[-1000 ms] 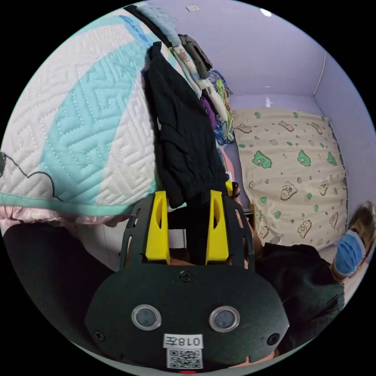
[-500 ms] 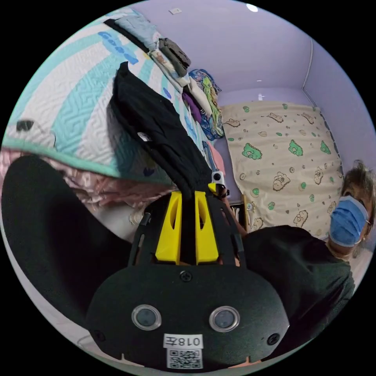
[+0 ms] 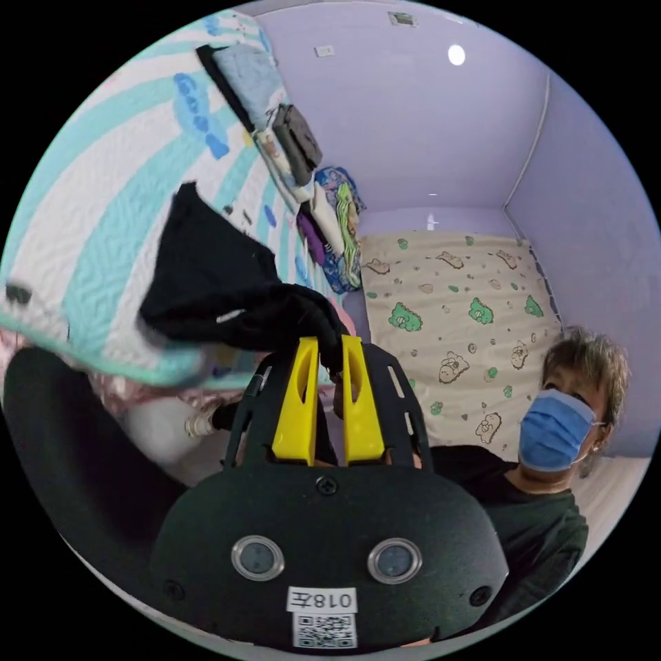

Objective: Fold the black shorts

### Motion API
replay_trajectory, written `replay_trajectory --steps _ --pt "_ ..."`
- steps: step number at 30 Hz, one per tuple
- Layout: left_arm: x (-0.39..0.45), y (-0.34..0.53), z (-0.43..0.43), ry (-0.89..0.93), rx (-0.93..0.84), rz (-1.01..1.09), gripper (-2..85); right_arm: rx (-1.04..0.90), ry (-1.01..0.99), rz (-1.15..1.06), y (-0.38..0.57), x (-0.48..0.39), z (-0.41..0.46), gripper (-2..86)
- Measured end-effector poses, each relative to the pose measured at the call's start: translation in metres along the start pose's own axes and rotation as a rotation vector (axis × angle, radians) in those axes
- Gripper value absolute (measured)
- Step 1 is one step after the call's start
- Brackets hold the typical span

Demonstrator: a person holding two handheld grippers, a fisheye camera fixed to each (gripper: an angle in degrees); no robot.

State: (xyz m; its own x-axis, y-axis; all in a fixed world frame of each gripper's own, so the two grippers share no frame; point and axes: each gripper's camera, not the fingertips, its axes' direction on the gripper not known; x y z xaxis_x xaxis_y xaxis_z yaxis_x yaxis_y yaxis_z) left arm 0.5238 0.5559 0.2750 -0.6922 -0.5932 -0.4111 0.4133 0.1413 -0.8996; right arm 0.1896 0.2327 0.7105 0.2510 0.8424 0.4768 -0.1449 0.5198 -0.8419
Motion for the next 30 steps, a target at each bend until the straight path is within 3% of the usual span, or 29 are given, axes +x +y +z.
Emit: replay_trajectory --steps 3,6,10,12,14,16,18,21,23,26,30 --pt "-0.027 -0.058 0.007 0.011 0.051 -0.032 7.1 0.074 0.0 0.028 -0.051 0.016 0.008 9.1" --pt "-0.07 -0.091 0.012 0.137 0.132 -0.104 11.5 0.155 0.01 0.055 -0.091 0.042 0.018 10.8" --pt "-0.081 -0.074 -0.005 0.226 0.257 -0.061 11.2 0.235 -0.093 -0.029 -0.093 0.049 0.022 10.7" --pt "-0.075 -0.06 -0.015 0.141 0.24 -0.012 10.2 0.232 -0.004 -0.13 -0.079 0.036 0.023 9.8" --pt "-0.065 -0.045 -0.028 -0.072 0.24 0.043 9.8 0.207 0.315 -0.242 -0.062 0.017 0.035 9.3" --pt "-0.047 -0.027 -0.036 -0.361 0.258 0.148 8.4 0.158 0.511 -0.349 -0.052 0.006 0.058 9.1" --pt "-0.049 -0.025 -0.024 -0.325 0.191 0.185 7.4 0.084 0.539 -0.415 -0.049 0.005 0.085 8.7" --pt "-0.08 -0.031 0.003 -0.32 0.035 0.078 6.3 0.001 0.664 -0.302 -0.058 0.039 0.111 7.3" --pt "-0.09 -0.029 -0.002 -0.3 0.06 0.041 4.9 0.026 0.639 -0.21 -0.056 0.069 0.101 2.4" --pt "-0.075 -0.03 -0.011 -0.307 0.055 0.097 6.9 0.099 0.502 -0.252 -0.048 0.063 0.088 5.6" --pt "-0.052 -0.034 -0.039 -0.358 0.229 0.199 9.6 0.26 0.597 -0.306 -0.048 0.05 0.068 7.4"
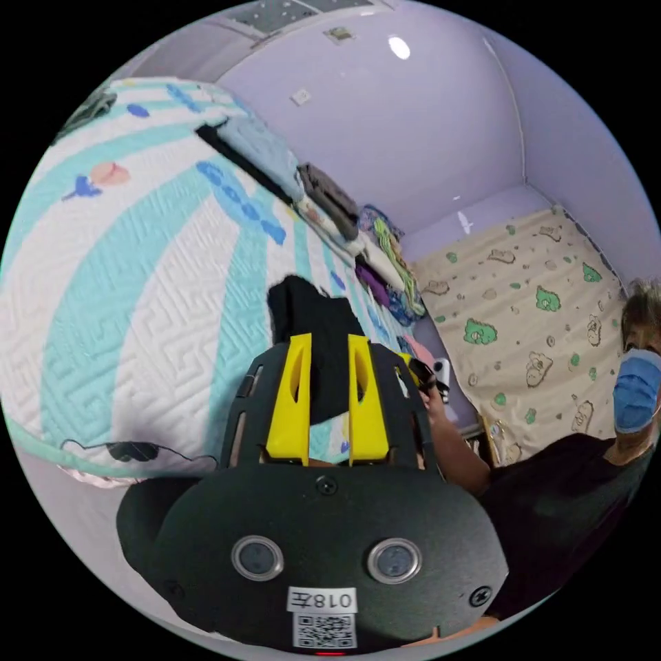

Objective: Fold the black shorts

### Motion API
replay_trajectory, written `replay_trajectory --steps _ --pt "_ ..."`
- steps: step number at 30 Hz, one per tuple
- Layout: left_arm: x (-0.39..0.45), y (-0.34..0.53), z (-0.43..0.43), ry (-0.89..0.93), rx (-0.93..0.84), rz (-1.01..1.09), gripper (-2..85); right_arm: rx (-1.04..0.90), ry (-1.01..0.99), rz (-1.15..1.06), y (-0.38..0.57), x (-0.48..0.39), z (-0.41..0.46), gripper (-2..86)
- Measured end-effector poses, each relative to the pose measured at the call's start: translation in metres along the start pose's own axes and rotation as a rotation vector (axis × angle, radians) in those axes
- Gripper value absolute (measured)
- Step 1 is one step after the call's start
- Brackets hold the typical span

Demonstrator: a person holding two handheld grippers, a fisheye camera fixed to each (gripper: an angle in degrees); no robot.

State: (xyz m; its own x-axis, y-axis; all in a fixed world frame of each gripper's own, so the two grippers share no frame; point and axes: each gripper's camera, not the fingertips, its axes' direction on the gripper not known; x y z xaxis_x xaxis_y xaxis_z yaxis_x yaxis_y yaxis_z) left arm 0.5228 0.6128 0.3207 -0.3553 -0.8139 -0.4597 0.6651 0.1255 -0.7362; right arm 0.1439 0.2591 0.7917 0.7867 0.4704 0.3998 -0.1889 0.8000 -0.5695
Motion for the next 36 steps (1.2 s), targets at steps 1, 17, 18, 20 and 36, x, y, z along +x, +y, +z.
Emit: replay_trajectory --steps 1,17,18,20,36 --pt "-0.006 -0.003 -0.002 -0.055 0.021 -0.025 11.0 0.029 0.048 0.024 -0.003 0.008 -0.002 8.2" --pt "-0.025 0.029 0.044 0.006 -0.209 -0.169 15.5 -0.073 -0.161 0.16 0.017 0.049 0.073 12.7" --pt "-0.031 0.029 0.045 0.032 -0.203 -0.194 15.4 -0.071 -0.178 0.168 0.016 0.051 0.075 12.8" --pt "-0.043 0.03 0.047 0.085 -0.184 -0.243 14.4 -0.072 -0.218 0.196 0.013 0.059 0.087 12.6" --pt "-0.039 0.047 0.015 0.06 -0.117 -0.239 5.4 -0.136 0.071 0.139 0.004 0.024 0.133 2.9"
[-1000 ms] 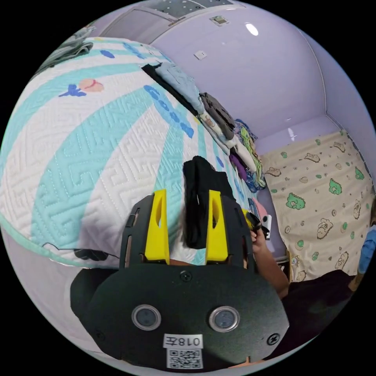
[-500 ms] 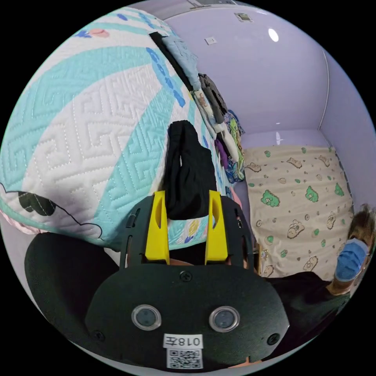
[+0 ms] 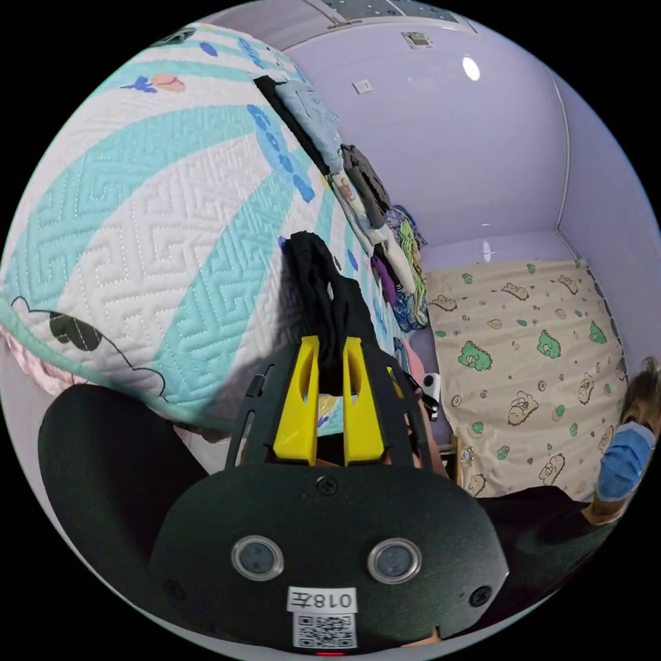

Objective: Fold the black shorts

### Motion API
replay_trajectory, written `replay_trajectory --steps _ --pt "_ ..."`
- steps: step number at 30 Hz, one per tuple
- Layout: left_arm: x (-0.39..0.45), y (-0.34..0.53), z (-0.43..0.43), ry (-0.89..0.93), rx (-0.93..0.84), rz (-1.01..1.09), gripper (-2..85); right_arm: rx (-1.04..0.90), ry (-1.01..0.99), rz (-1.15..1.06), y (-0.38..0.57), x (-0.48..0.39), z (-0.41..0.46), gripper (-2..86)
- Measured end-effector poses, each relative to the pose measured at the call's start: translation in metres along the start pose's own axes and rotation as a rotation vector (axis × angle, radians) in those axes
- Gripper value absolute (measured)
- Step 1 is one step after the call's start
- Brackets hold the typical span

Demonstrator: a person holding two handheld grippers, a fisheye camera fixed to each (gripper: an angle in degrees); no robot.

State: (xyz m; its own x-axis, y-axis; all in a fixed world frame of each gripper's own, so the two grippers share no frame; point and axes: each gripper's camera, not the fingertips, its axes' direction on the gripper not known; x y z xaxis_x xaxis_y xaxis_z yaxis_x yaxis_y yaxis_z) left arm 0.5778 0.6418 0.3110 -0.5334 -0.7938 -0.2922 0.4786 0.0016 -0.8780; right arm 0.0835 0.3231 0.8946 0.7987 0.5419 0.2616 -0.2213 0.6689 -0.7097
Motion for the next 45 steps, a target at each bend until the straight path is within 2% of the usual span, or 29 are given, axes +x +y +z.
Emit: replay_trajectory --steps 2,6,9,13,17,19,23,26,28,29,30,31,34,37,41,45 --pt "-0.001 0.01 -0.008 0.018 0.015 -0.016 5.4 0.036 -0.076 0.021 0.005 -0.004 -0.001 2.5" --pt "-0.003 0.026 -0.049 0.165 0.109 -0.054 5.4 0.031 -0.197 -0.006 -0.009 -0.032 0.004 2.1" --pt "-0.001 0.03 -0.1 0.223 0.212 -0.03 5.3 -0.047 -0.227 -0.094 -0.04 -0.081 0.031 2.0" --pt "-0.009 0.018 -0.201 0.219 0.416 0.028 5.2 -0.201 -0.344 -0.2 -0.103 -0.161 0.125 1.9" --pt "0.002 -0.002 -0.311 0.08 0.637 0.15 5.3 -0.326 -0.471 -0.37 -0.168 -0.272 0.249 2.1" --pt "0.024 -0.003 -0.374 -0.082 0.782 0.272 5.4 -0.353 -0.513 -0.466 -0.189 -0.322 0.301 2.3" --pt "0.013 -0.001 -0.412 -0.304 0.953 0.29 5.6 -0.396 -0.556 -0.673 -0.217 -0.402 0.424 2.6" --pt "-0.042 -0.009 -0.392 -0.447 1.022 0.17 5.8 -0.439 -0.422 -0.721 -0.223 -0.41 0.526 2.8" --pt "-0.117 -0.028 -0.355 -0.478 0.975 -0.049 6.0 -0.476 -0.268 -0.718 -0.22 -0.395 0.587 2.9" --pt "-0.137 -0.032 -0.346 -0.469 0.953 -0.113 6.0 -0.512 -0.132 -0.706 -0.214 -0.382 0.623 3.0" --pt "-0.173 -0.034 -0.33 -0.423 0.931 -0.197 6.0 -0.516 -0.085 -0.708 -0.21 -0.377 0.636 3.1" --pt "-0.189 -0.022 -0.324 -0.351 1.009 -0.162 6.0 -0.464 -0.091 -0.711 -0.206 -0.369 0.644 3.2" --pt "-0.196 -0.017 -0.324 -0.333 1.024 -0.14 6.2 -0.421 -0.146 -0.741 -0.204 -0.369 0.648 3.6" --pt "-0.197 -0.014 -0.323 -0.321 1.017 -0.118 6.8 -0.424 -0.052 -0.855 -0.196 -0.385 0.651 4.6" --pt "-0.205 0.005 -0.329 -0.204 1.023 -0.128 9.2 -0.392 0.065 -0.803 -0.193 -0.381 0.629 6.9" --pt "-0.171 0.056 -0.323 -0.321 1.102 -0.089 9.3 -0.27 0.117 -0.797 -0.169 -0.349 0.568 5.7"
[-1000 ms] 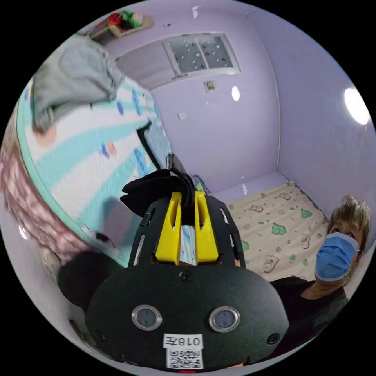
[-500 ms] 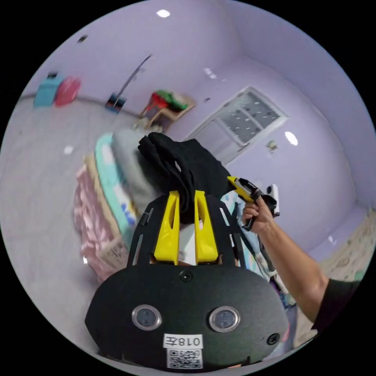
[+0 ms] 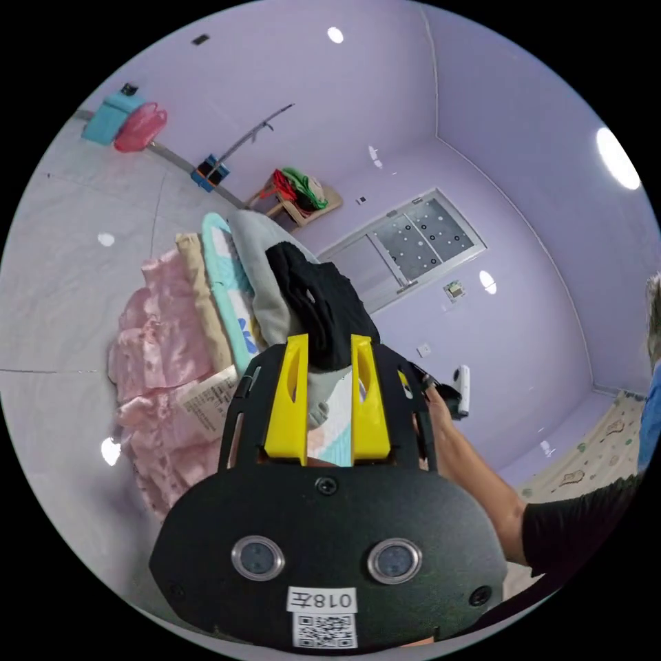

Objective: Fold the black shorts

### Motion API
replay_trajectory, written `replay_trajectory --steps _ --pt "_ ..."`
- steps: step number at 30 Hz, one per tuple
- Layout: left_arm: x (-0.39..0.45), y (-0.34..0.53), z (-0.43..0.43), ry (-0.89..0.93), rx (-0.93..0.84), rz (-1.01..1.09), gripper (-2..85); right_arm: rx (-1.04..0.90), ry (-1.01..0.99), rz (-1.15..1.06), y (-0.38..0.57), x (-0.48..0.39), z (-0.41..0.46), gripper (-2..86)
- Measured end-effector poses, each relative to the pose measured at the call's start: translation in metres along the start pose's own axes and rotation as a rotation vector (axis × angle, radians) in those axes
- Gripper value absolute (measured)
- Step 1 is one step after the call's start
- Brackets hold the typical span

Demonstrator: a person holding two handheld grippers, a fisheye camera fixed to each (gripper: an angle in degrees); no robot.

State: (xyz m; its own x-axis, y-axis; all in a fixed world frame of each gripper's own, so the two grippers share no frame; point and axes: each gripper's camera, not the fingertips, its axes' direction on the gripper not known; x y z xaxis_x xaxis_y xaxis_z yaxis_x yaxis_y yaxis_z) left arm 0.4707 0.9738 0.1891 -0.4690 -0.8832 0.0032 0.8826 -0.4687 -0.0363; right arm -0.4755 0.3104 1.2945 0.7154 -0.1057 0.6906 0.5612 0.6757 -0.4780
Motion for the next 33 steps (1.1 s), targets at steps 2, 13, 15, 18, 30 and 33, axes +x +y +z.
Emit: replay_trajectory --steps 2,13,15,18,30,33 --pt "0.019 0.016 -0.009 0.041 -0.003 0.062 8.8 0.037 -0.039 0.018 0.055 0.003 -0.034 5.9" --pt "0.114 0.123 0.102 0.566 -0.311 -0.053 6.9 0.252 0.08 0.299 0.245 0.053 -0.208 5.8" --pt "0.123 0.146 0.13 0.609 -0.358 -0.088 6.6 0.291 0.121 0.326 0.255 0.064 -0.235 5.7" --pt "0.138 0.188 0.183 0.658 -0.513 -0.163 6.4 0.347 0.165 0.371 0.27 0.086 -0.274 5.6" --pt "0.203 0.275 0.305 0.895 -0.828 0.041 6.3 0.43 0.671 0.346 0.204 0.228 -0.413 8.9" --pt "0.217 0.281 0.318 0.857 -0.865 0.128 6.3 0.497 0.515 0.557 0.195 0.299 -0.45 10.2"
